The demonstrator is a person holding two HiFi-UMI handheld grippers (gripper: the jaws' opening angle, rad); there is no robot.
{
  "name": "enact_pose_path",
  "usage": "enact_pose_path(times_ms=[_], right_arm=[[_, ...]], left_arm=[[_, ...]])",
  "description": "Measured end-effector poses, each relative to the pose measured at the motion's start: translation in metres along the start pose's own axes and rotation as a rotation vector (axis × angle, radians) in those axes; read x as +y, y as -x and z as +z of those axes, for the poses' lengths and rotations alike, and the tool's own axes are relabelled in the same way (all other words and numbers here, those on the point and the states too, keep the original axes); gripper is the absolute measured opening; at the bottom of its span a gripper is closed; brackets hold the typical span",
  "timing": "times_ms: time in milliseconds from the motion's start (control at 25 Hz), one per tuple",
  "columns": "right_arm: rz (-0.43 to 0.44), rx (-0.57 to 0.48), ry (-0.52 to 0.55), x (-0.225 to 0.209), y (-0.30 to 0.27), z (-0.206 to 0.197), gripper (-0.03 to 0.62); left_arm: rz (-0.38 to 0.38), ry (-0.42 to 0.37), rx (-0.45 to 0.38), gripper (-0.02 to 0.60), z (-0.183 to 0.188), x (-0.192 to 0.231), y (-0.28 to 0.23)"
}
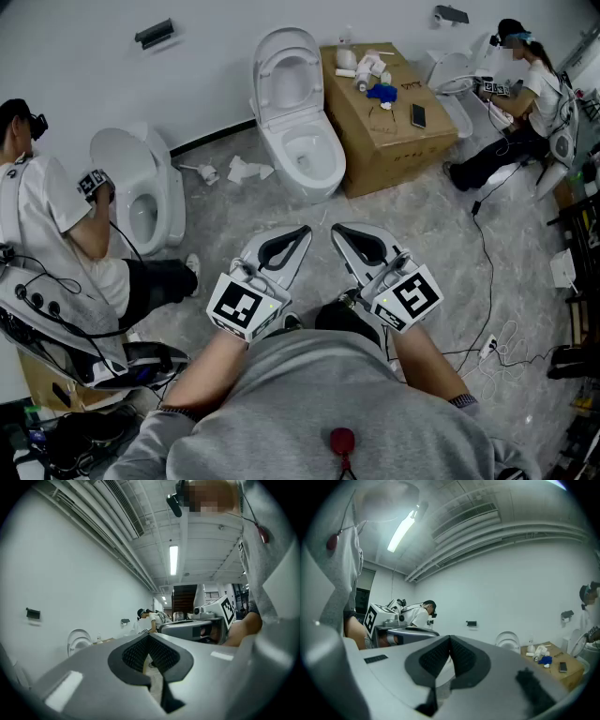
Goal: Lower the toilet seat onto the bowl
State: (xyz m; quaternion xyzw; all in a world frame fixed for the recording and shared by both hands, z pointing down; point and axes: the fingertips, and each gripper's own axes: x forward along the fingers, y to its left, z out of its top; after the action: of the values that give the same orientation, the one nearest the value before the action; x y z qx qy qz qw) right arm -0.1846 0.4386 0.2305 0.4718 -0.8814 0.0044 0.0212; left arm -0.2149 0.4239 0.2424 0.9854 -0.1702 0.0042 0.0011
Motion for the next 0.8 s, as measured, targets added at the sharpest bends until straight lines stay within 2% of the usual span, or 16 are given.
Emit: enact_pose_path(times_ms=[480,800], right_arm=[[-0.016,0.007,-0.009,0.029,-0.001,-0.009,0.012],[-0.052,-0.01,-0.031,-0.004,-0.004,-0.007,0.012]], left_arm=[[-0.002,0.001,0.006,0.008,-0.01,-0.003,0.029],[0.011,0.021,0.015,0.006,-0.011,0.011,0.008]])
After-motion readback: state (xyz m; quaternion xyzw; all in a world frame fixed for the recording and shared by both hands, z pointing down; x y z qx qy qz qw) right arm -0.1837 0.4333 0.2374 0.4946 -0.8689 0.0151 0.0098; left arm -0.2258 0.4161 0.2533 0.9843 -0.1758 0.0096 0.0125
